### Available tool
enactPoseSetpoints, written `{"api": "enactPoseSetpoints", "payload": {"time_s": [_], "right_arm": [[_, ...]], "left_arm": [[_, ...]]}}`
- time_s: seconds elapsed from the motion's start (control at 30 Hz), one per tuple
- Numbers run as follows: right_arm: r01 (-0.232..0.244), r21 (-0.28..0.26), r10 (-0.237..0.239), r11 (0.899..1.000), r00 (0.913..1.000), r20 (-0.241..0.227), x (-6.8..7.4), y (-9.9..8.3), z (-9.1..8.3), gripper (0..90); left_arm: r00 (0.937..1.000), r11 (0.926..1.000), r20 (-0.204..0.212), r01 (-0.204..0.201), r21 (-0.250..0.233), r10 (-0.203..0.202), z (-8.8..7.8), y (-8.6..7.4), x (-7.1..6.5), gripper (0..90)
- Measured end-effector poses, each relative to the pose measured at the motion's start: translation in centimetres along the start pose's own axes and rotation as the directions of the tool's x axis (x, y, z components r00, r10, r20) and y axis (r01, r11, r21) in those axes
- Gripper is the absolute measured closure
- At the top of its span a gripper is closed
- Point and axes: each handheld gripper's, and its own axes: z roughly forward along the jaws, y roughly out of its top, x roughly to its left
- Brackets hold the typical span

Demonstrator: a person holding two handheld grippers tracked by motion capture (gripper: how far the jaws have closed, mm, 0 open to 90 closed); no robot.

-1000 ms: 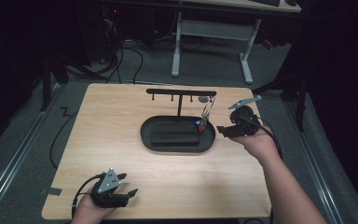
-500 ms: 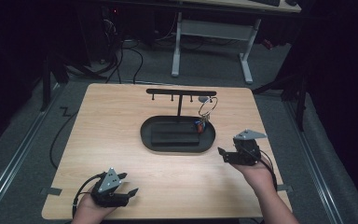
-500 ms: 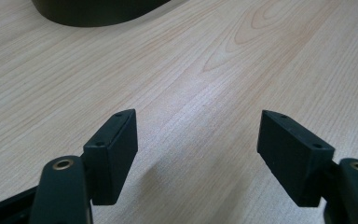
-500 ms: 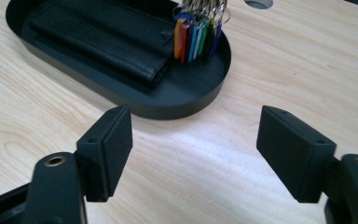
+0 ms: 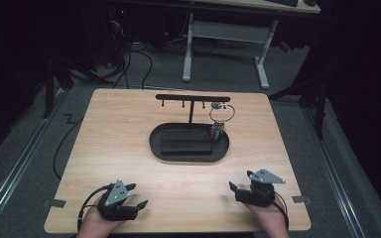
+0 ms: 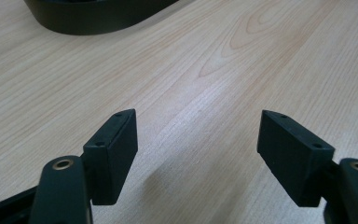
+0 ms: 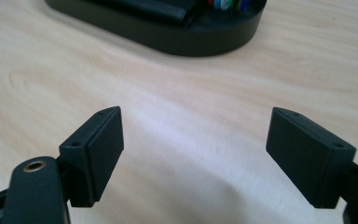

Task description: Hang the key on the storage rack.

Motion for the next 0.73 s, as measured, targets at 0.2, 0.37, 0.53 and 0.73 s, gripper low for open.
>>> {"api": "enactPoseSetpoints", "payload": {"time_s": [0.2,0.37,0.53,0.73], "right_arm": [[-0.007,-0.12,0.014,0.993,0.9982,0.059,1.4,-2.0,-2.1,19.1],[-0.011,-0.089,0.013,0.996,0.9995,0.029,1.5,-2.0,-1.4,18.4],[-0.015,-0.074,0.016,0.997,0.9999,0.006,1.8,-2.0,-0.8,17.1],[-0.016,-0.063,0.016,0.998,0.9998,0.01,2.0,-2.0,-0.6,16.3]], "left_arm": [[1.0,0.9997,-0.002,-0.002,0.022,0.002,0.5,0.0,-0.4,29.3],[0.9998,0.9994,-0.013,-0.015,0.032,0.015,0.3,-0.2,-0.8,29.1],[0.9999,0.9997,-0.017,-0.002,0.024,0.003,-0.1,-0.4,-0.4,29.1],[0.9999,1.0,-0.013,0.001,0.009,-0.001,-0.2,-0.2,-0.1,29.2]]}}
